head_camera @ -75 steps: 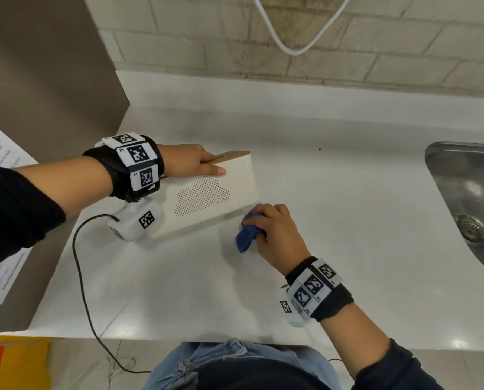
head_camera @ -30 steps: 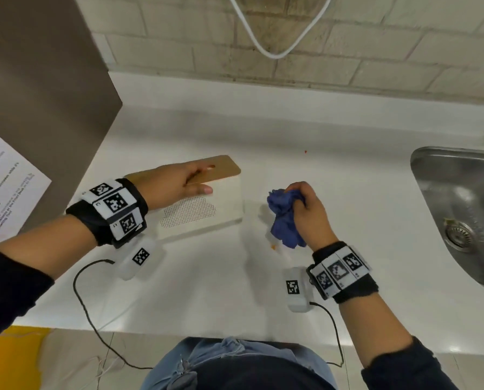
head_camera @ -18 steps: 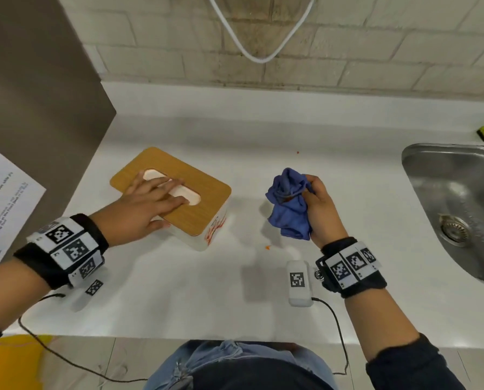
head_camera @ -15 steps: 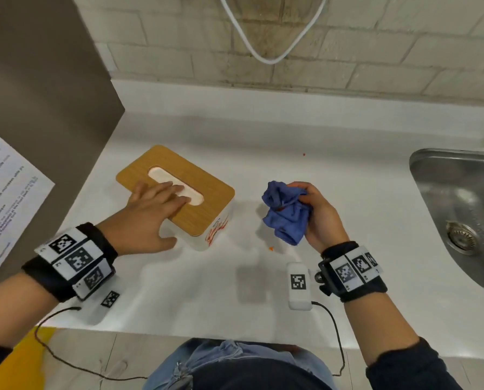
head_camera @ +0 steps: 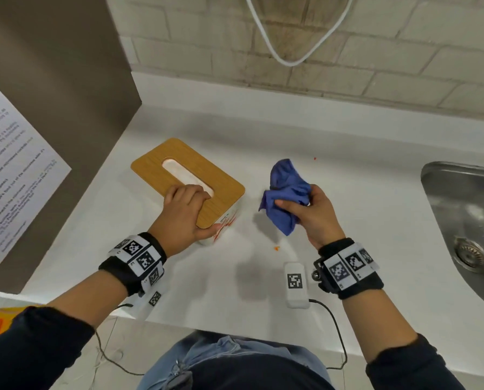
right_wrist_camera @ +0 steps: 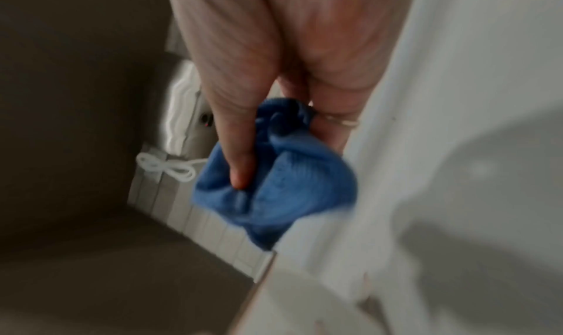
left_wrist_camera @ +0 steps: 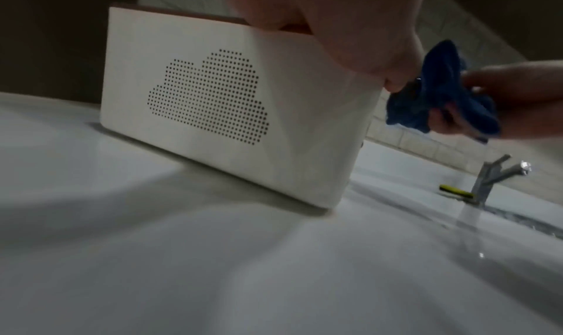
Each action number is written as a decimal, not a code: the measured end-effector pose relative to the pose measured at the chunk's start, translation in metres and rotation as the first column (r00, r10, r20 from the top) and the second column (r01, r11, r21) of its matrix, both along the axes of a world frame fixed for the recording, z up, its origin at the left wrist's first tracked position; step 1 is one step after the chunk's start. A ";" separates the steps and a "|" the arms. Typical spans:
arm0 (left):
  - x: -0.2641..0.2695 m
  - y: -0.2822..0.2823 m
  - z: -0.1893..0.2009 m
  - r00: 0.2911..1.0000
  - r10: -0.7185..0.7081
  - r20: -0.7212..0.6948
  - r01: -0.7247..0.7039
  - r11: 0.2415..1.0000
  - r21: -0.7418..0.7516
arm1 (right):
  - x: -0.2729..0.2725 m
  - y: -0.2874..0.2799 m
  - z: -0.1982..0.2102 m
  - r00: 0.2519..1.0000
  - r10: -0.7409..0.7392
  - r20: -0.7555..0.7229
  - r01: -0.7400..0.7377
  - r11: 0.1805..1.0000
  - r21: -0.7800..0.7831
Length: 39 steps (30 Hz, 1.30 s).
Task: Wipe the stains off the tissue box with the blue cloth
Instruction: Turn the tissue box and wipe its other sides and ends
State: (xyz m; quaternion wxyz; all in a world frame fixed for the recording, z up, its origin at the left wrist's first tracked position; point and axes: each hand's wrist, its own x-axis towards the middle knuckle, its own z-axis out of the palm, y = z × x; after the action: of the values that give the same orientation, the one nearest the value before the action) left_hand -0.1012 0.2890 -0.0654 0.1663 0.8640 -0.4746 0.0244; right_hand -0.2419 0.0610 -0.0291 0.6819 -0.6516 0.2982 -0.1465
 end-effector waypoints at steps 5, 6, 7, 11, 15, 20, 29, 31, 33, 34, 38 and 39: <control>0.014 0.005 0.042 0.987 0.057 -0.150 -0.087 0.976 -0.200 | 0.002 0.006 0.011 1.000 0.017 -0.010 -0.019 0.953 -0.301; 0.019 0.007 0.053 0.971 0.044 -0.234 -0.104 0.962 -0.254 | 0.003 0.009 0.016 0.999 0.017 0.032 -0.006 0.953 -0.302; 0.025 0.010 0.063 0.946 0.018 -0.325 -0.122 0.945 -0.302 | 0.006 0.013 0.023 0.996 0.012 0.089 0.015 0.955 -0.297; 0.044 0.019 0.079 0.826 -0.055 -0.561 -0.171 0.924 -0.342 | 0.027 0.038 0.054 0.945 0.019 0.328 0.100 0.933 -0.345; 0.055 0.022 0.080 0.748 -0.071 -0.660 -0.227 0.907 -0.354 | 0.067 0.066 0.068 0.885 -0.098 0.455 0.363 0.756 -0.544; 0.066 0.024 0.082 0.674 -0.081 -0.735 -0.284 0.889 -0.358 | 0.100 0.098 0.053 0.940 -0.084 0.330 0.285 0.724 -0.628; 0.075 0.026 0.086 0.613 -0.104 -0.783 -0.306 0.883 -0.356 | 0.101 0.101 0.058 0.961 0.168 0.218 0.115 0.473 -0.874; 0.077 0.027 0.085 0.616 -0.127 -0.777 -0.295 0.878 -0.377 | 0.109 0.112 0.060 0.950 0.221 0.218 0.108 0.423 -0.900; 0.080 0.030 0.086 0.624 -0.165 -0.763 -0.274 0.869 -0.412 | 0.118 0.122 0.061 0.928 0.304 0.214 0.065 0.433 -0.899; 0.082 0.031 0.087 0.630 -0.186 -0.754 -0.261 0.863 -0.432 | 0.122 0.125 0.062 0.915 0.346 0.208 0.037 0.442 -0.896; 0.088 0.033 0.089 0.633 -0.225 -0.741 -0.224 0.863 -0.454 | 0.130 0.118 0.070 0.848 0.505 0.165 -0.073 0.418 -0.905; 0.089 0.033 0.089 0.634 -0.213 -0.744 -0.224 0.869 -0.440 | 0.130 0.116 0.073 0.828 0.540 0.153 -0.101 0.411 -0.906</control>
State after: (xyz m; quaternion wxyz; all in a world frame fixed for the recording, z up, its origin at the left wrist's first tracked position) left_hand -0.0121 0.3219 0.0234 0.5678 0.7186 -0.3313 -0.2268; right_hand -0.1117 0.1768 0.0439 0.3178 -0.9004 -0.1089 -0.2766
